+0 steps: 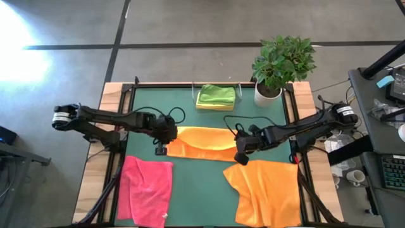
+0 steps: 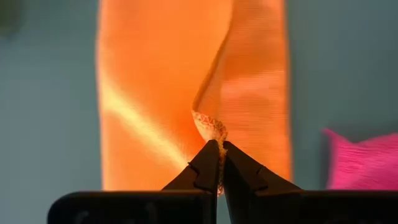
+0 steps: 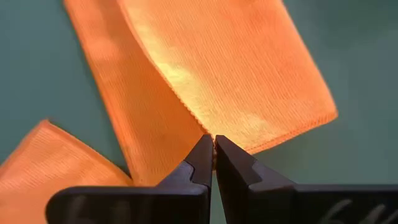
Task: Fold microfiber towels
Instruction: Fold the orange towel
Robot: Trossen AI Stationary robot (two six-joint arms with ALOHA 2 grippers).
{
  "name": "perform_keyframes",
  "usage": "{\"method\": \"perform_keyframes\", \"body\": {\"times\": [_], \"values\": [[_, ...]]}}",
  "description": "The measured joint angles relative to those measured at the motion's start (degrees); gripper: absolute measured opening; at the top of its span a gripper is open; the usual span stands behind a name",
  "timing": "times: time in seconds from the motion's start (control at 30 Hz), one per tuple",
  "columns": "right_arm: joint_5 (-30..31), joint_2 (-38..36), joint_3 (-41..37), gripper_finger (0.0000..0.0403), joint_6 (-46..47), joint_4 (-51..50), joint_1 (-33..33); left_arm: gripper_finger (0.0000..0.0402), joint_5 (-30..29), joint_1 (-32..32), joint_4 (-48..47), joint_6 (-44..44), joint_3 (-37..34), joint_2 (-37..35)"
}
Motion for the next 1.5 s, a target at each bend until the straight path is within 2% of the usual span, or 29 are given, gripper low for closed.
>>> {"method": "perform_keyframes", "body": {"times": [0.37,0.6,0.8,0.97,1.1,1.27,1.4,1.5], "values": [[-3.90,0.01,-0.37,0.0008,1.81,0.81,3.61,0.0000,8.77,-0.05,-2.14,0.55,0.00,2.41],[-4.52,1.41,-0.39,0.0008,2.75,0.81,4.04,0.0000,9.19,-0.05,-2.03,0.37,-0.09,6.08],[-7.59,1.39,-0.40,0.0009,4.50,2.44,4.12,0.0000,9.19,-0.05,-2.07,0.22,-0.09,9.29],[-9.12,1.39,-0.39,0.0032,5.84,3.21,4.10,0.0004,9.21,-0.05,-3.90,0.20,0.03,9.75],[-9.65,1.39,0.16,0.0070,6.31,3.09,4.10,0.0033,9.22,-0.05,-5.00,0.20,0.59,9.66],[-9.63,1.32,1.94,0.0114,5.62,1.79,4.05,0.0089,9.21,-0.05,-5.17,0.11,0.62,9.62],[-9.41,1.28,6.08,0.0133,3.01,-3.58,4.03,0.0130,9.25,-0.05,-11.16,0.13,3.59,9.62],[-6.42,1.28,9.76,0.0138,0.36,-8.85,4.02,0.0151,9.40,-0.05,-16.20,1.32,6.62,9.10]]}}
